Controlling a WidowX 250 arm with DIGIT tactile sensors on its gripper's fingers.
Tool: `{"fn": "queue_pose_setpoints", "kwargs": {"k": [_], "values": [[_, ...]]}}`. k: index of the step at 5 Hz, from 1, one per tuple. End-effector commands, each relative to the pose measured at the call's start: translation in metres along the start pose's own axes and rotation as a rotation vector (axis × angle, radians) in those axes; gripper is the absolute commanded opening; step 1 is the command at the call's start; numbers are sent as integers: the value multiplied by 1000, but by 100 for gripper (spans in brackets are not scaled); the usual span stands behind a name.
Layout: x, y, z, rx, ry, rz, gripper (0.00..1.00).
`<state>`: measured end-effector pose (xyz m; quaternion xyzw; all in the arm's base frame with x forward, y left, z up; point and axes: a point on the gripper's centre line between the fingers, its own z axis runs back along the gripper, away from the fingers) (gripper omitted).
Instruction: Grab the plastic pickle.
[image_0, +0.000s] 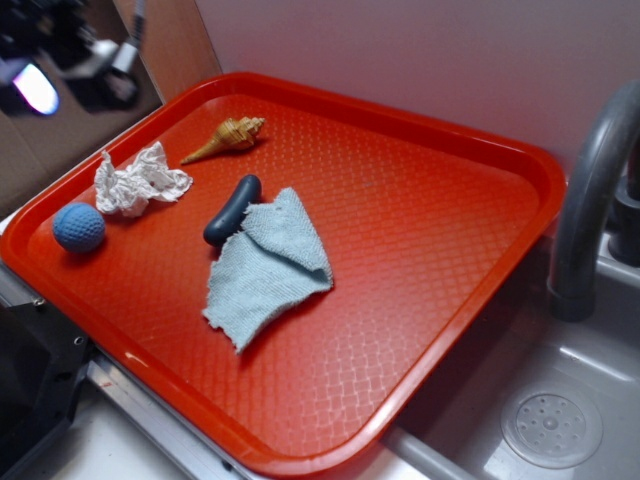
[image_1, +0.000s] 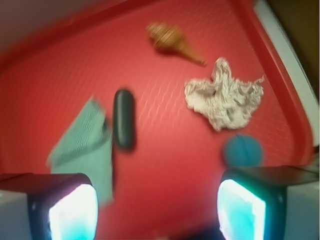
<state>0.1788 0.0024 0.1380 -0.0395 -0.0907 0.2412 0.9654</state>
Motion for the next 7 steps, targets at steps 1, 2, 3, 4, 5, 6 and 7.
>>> {"fn": "queue_pose_setpoints", "kwargs": {"k": [1,2,3,4,5,6,7], "values": [[27,-23,-65,-32,22,49,100],[24,-28,-107,30,155,98,100],[21,-35,-128,44,230,69,100],[22,-29,-141,107,264,113,100],[23,-26,-138,154,254,89,0],[20,-21,-123,179,229,0,0],[13,-18,-74,132,102,-151,0]]}}
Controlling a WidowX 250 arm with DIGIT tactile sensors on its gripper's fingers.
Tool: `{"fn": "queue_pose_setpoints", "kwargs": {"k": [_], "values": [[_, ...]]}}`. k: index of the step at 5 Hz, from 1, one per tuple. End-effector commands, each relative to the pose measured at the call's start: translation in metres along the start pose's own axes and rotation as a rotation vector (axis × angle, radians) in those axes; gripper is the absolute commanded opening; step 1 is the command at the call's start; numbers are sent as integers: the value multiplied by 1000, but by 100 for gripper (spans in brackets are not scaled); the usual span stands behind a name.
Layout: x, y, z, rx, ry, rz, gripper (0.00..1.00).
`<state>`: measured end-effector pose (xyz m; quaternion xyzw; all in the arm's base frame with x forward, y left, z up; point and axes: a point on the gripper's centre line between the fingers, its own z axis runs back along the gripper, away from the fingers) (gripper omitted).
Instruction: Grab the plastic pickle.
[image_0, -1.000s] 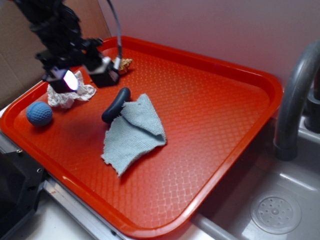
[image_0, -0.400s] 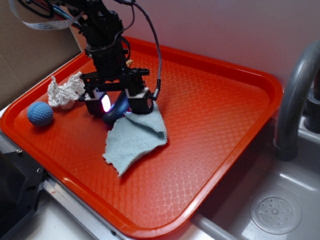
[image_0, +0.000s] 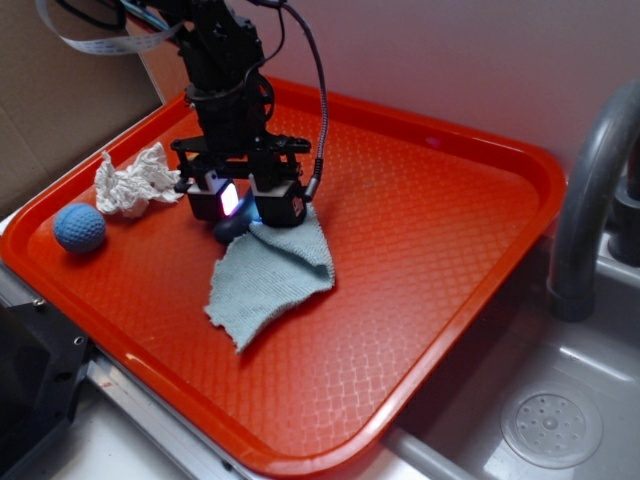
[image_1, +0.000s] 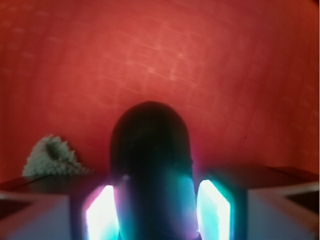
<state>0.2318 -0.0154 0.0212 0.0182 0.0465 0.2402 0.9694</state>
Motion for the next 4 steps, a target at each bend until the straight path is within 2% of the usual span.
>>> {"fn": "queue_pose_setpoints", "kwargs": {"k": [1,2,3,4], "values": [[-42,23,90,-98,-238,-213,0],[-67,29,137,-125,-283,-296,0],[-74,39,178,-160,-241,-395,0],[-62,41,194,-123,-194,-382,0]]}}
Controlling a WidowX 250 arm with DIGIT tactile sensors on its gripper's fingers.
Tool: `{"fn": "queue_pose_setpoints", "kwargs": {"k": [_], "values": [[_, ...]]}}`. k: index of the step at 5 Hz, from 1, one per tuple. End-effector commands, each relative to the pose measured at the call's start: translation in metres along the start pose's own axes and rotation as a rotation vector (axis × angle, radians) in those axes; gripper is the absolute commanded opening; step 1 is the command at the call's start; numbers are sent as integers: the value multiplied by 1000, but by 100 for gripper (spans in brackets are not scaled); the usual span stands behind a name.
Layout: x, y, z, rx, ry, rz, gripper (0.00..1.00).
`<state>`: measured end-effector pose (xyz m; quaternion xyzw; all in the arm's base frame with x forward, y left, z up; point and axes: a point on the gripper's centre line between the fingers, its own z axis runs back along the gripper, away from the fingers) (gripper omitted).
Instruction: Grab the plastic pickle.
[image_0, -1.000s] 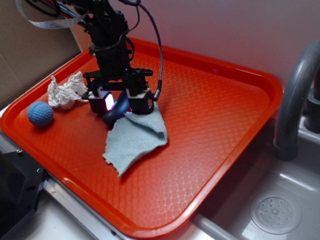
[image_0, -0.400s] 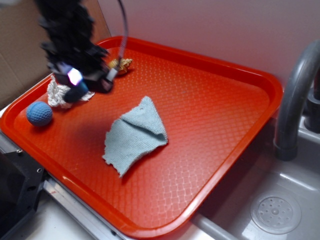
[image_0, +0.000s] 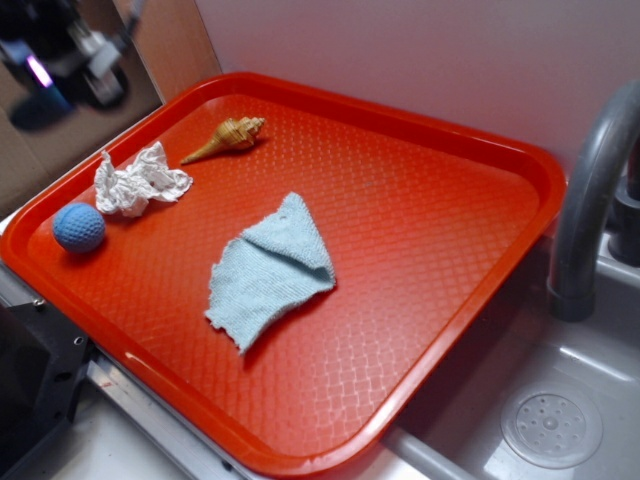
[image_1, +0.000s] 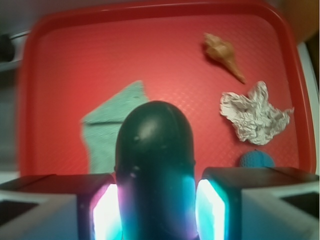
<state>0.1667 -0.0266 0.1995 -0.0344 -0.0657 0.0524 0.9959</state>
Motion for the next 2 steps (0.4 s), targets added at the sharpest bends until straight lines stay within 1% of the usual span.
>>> {"fn": "queue_pose_setpoints", "kwargs": {"k": [1,2], "values": [[27,19,9,-38,47,-9,0],[25,16,0,-52,55,-29,0]]}}
